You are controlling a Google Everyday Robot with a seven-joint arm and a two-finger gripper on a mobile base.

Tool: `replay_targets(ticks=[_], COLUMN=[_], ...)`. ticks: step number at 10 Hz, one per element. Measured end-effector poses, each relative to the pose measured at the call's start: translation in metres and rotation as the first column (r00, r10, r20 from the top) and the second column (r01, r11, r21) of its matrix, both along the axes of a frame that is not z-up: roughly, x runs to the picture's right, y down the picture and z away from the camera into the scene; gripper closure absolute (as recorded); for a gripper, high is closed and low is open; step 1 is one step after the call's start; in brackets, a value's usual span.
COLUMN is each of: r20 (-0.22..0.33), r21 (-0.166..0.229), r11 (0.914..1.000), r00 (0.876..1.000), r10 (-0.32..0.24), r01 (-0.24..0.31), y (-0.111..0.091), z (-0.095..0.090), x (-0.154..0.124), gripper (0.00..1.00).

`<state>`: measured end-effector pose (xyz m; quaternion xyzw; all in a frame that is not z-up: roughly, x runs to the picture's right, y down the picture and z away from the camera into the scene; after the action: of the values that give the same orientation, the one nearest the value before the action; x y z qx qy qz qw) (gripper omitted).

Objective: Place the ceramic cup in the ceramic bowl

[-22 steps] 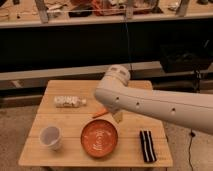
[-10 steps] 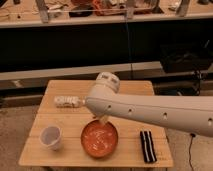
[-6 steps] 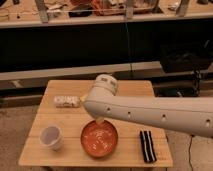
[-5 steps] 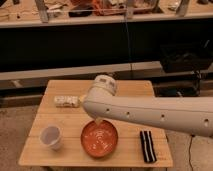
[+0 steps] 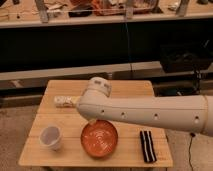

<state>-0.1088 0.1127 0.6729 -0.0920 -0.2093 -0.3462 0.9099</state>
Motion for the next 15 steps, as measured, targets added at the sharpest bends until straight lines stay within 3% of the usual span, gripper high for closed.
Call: replay_targets(ticks=[2, 5, 9, 12, 15], r20=[0.021, 0.078, 0.125, 0.188, 0.226], r21=[0.004, 0.005, -0.001, -0.006, -0.011], r11=[0.9999, 0.9986, 0.9972, 0.9934, 0.9917], r00=[1.0, 0.996, 0.989, 0.976, 0.966], r10=[-0.015, -0.053, -0.074, -0.111, -0.122], r01=[0.015, 0.053, 0.075, 0.115, 0.128], y=[0.002, 0.014, 0.024, 0.038, 0.051], z=[0.002, 0.007, 0.017, 0.023, 0.033], x=[-0.004, -0.035, -0.045, -0.073, -0.082], gripper=[0.2, 0.2, 0.2, 0.2, 0.2])
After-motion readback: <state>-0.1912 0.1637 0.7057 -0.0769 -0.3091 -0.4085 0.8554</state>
